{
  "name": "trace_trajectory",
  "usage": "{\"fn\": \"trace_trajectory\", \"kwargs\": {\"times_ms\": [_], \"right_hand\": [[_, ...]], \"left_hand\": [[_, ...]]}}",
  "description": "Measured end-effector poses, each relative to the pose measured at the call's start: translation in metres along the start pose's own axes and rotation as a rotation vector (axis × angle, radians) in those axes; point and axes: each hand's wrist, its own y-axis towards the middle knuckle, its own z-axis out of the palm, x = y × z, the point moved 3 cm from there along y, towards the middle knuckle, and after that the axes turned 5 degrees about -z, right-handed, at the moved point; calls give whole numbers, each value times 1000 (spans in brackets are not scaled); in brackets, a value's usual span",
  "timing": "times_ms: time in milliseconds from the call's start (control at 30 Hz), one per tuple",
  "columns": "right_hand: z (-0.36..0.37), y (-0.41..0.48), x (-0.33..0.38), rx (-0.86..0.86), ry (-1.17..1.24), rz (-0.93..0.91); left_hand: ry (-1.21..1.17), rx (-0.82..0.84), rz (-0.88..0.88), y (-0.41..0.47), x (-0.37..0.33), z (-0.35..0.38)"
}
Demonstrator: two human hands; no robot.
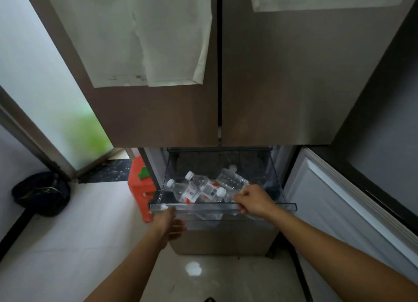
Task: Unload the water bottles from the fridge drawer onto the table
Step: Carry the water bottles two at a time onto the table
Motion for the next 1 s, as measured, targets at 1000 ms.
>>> {"fn": "trace_trajectory", "kwargs": {"times_ms": [1000], "right_hand": [[-41,57,10,-271,-898,-156]], "left_hand": [[1054,68,397,120,-111,73]]}}
